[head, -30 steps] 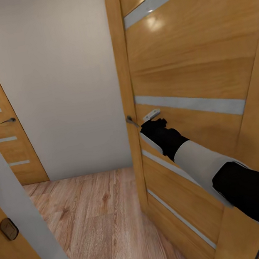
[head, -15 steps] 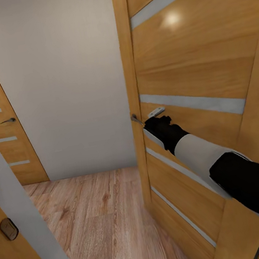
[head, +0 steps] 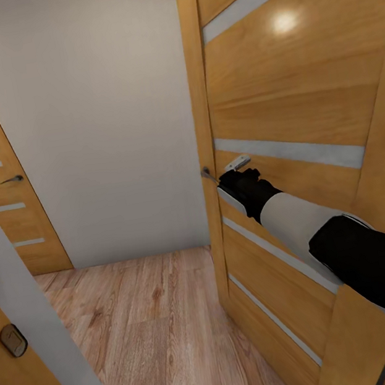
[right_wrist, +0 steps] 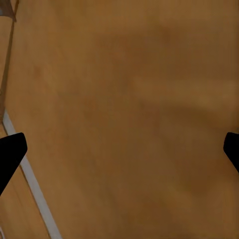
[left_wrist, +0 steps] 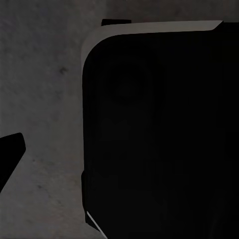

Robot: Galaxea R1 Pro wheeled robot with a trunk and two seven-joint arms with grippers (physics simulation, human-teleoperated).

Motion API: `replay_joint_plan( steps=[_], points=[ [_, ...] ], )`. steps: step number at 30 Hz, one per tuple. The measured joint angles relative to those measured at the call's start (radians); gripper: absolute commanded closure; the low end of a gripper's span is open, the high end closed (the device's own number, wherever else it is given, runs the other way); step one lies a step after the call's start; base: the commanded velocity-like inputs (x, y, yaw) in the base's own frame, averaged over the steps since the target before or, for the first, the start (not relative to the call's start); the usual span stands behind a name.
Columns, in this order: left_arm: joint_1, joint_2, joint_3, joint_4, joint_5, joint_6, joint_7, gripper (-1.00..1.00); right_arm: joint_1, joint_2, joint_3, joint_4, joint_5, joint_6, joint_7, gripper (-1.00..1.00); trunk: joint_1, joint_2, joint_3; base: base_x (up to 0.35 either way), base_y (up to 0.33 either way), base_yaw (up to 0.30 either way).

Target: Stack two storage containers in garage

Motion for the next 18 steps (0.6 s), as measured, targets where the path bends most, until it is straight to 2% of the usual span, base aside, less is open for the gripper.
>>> replay_joint_plan(
  steps=[3,16,18],
  points=[
    [0.000,0.000,0.000,0.000,0.000,0.000,0.000,-1.00,0.000,0.000,0.002,-0.012,0.025,0.011,-0.003,-1.00,0.000,0.000,0.000,0.000,0.000,0.000],
    [0.000,0.000,0.000,0.000,0.001,0.000,0.000,-1.00,0.000,0.000,0.001,-0.035,0.021,0.016,0.000,-1.00,0.000,0.000,0.000,0.004,0.000,0.000],
    [0.000,0.000,0.000,0.000,0.001,0.000,0.000,-1.00,0.000,0.000,0.000,-0.089,0.016,0.023,0.023,-1.00,0.000,0.000,0.000,0.195,0.000,0.000]
  ],
)
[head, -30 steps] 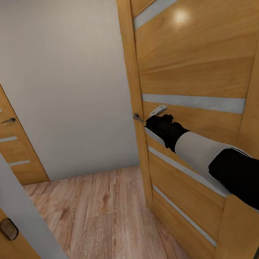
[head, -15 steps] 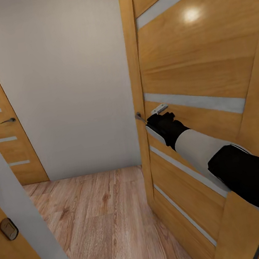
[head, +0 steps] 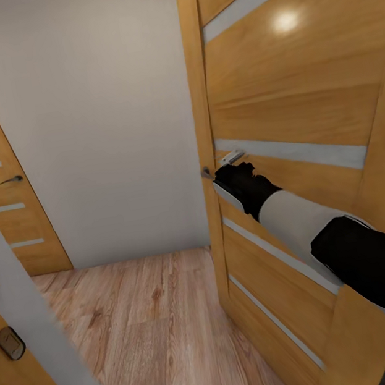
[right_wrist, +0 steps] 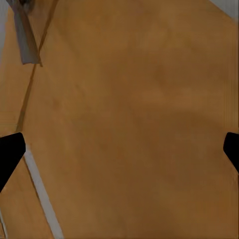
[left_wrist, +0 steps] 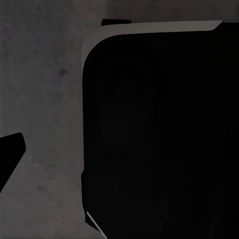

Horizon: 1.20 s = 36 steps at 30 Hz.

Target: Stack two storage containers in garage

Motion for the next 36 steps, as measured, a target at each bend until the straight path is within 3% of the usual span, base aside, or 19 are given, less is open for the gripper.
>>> replay_joint_plan(
  steps=[4,7,11,36],
  points=[
    [0.000,0.000,0.000,0.000,0.000,0.000,-0.001,-1.00,0.001,0.000,0.001,-0.087,-0.006,0.028,0.099,-1.00,0.000,0.000,0.000,0.283,0.000,0.000],
    [0.000,0.001,0.000,0.000,0.000,0.000,-0.001,-1.00,0.002,0.000,0.001,-0.102,-0.006,0.044,0.171,-1.00,0.000,0.000,0.000,0.234,0.000,0.000],
    [0.000,0.000,0.000,0.000,0.000,0.000,0.000,-1.00,0.002,0.000,0.002,-0.105,-0.006,0.049,0.211,-1.00,0.000,0.000,0.000,0.065,0.000,0.000],
    [0.000,0.002,0.000,0.000,-0.001,0.000,-0.001,-1.00,0.002,0.000,0.003,-0.104,0.004,0.053,0.177,-1.00,0.000,0.000,0.000,0.076,0.000,0.000]
  ],
)
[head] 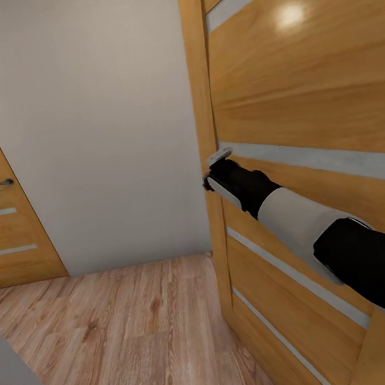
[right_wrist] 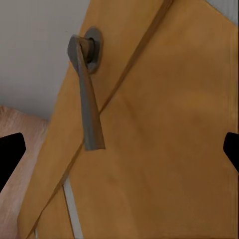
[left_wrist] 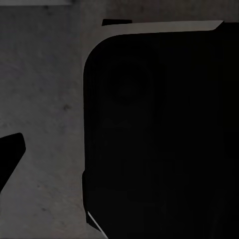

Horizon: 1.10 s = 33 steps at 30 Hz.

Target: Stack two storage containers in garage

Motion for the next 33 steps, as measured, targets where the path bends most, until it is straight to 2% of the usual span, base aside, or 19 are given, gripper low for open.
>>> replay_joint_plan(
  steps=[6,8,11,13,19,25,33],
  points=[
    [0.000,0.000,0.000,0.000,0.000,0.000,0.001,-1.00,0.000,0.000,0.000,0.007,-0.001,0.033,-0.111,-1.00,0.000,0.000,0.000,0.001,0.000,0.000],
    [0.000,-0.001,0.000,0.001,0.000,0.000,0.000,-1.00,0.000,0.000,0.000,0.010,-0.042,0.020,-0.163,-1.00,0.000,0.000,0.000,0.000,0.000,0.000],
    [0.000,-0.001,0.000,0.000,0.000,0.000,0.001,-1.00,0.000,0.000,0.001,0.047,-0.022,0.026,-0.233,-1.00,0.000,0.000,0.000,0.000,0.000,0.000],
    [0.000,-0.001,0.000,0.000,0.000,0.000,0.000,-1.00,0.000,0.000,0.001,0.086,-0.003,0.035,-0.252,-1.00,0.000,0.000,0.000,0.000,0.000,0.000],
    [0.000,-0.002,0.000,0.000,0.000,0.000,0.000,-1.00,0.000,0.000,0.004,0.107,-0.005,0.017,-0.259,-1.00,0.000,0.000,0.000,0.000,0.000,0.000],
    [0.000,-0.002,0.001,0.000,0.000,0.000,0.000,-1.00,0.000,0.000,0.004,0.184,-0.002,-0.025,-0.260,-1.00,0.000,0.000,0.000,0.000,0.000,0.000],
    [0.000,-0.001,0.001,0.000,0.000,0.000,0.000,-1.00,-0.002,0.000,0.004,0.192,0.001,-0.030,-0.260,-1.00,0.000,0.000,0.000,0.000,0.000,0.000]
  ],
)
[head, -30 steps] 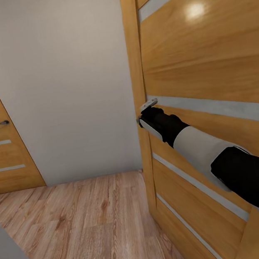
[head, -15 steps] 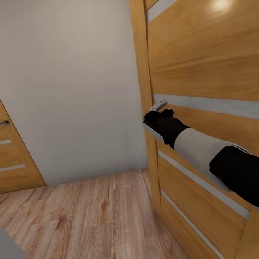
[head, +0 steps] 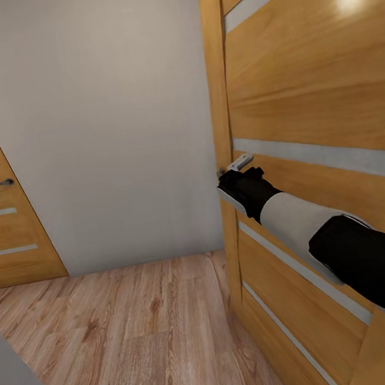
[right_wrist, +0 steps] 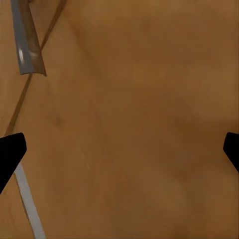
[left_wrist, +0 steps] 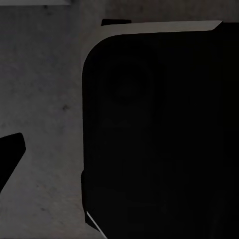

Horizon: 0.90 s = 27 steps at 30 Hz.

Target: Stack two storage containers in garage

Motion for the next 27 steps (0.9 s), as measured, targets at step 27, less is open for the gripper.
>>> replay_joint_plan(
  steps=[27],
  points=[
    [0.000,0.000,0.000,0.000,0.000,0.000,0.001,-1.00,-0.026,0.000,-0.011,-0.081,-0.009,-0.002,0.017,-1.00,0.000,0.000,0.000,0.000,0.000,0.000]
  ],
)
